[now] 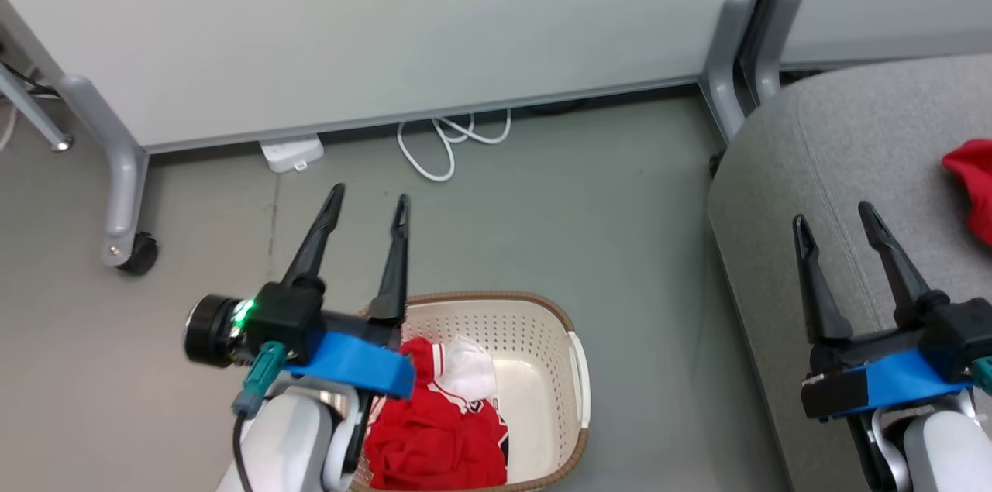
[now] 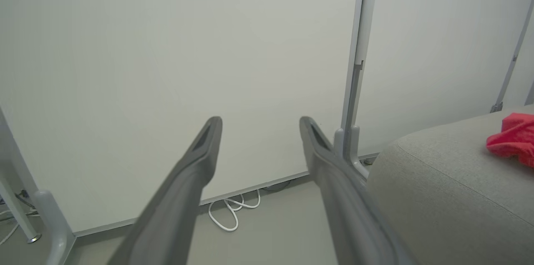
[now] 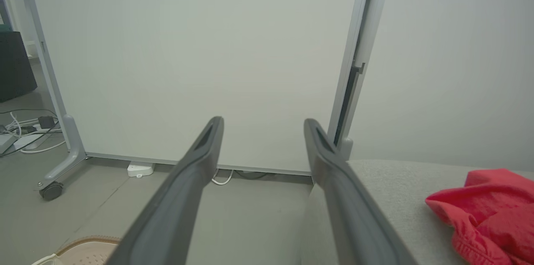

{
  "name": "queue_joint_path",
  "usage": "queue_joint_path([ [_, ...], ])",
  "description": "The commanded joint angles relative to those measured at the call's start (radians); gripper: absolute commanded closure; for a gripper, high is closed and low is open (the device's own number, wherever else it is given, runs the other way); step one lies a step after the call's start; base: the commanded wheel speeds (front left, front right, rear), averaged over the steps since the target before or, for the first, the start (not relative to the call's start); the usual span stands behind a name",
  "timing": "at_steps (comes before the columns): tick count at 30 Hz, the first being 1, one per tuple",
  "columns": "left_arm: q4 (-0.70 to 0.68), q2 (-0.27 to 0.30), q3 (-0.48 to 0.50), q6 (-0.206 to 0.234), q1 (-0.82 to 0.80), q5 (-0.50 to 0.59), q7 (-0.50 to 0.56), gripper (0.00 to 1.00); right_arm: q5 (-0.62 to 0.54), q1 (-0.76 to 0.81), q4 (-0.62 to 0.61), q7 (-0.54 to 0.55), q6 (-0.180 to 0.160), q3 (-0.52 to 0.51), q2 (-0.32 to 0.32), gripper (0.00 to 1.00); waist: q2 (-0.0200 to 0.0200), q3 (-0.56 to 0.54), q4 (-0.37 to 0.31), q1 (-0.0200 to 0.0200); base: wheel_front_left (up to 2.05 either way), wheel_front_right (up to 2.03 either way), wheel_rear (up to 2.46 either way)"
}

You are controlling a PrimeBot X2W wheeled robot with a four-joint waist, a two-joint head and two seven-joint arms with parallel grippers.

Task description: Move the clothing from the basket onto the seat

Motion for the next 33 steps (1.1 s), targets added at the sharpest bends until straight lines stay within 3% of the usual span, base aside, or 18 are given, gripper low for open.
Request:
queue_joint_path([
  [1, -0.006, -0.002, 0.018, -0.008, 0.028, 0.010, -0.003, 0.00, 0.007, 0.024, -0.004, -0.003, 0.000, -0.006, 0.010, 0.00, 0.0000, -0.026, 0.019, 0.0001, 0.00, 0.00, 0.00],
  [14, -0.025, -0.020, 0.169, -0.052, 0.185, 0.045, -0.003, 0.00, 0.024, 0.127, 0.020, -0.003, 0.000, -0.049, 0.062, 0.00, 0.0000, -0.101, 0.049, 0.0001, 0.00, 0.00, 0.00],
  [33, -0.002, -0.032, 0.211, -0.078, 0.241, 0.051, -0.003, 0.00, 0.032, 0.183, 0.060, -0.003, 0.000, -0.066, 0.102, 0.00, 0.0000, -0.124, 0.060, 0.0001, 0.00, 0.00, 0.00],
])
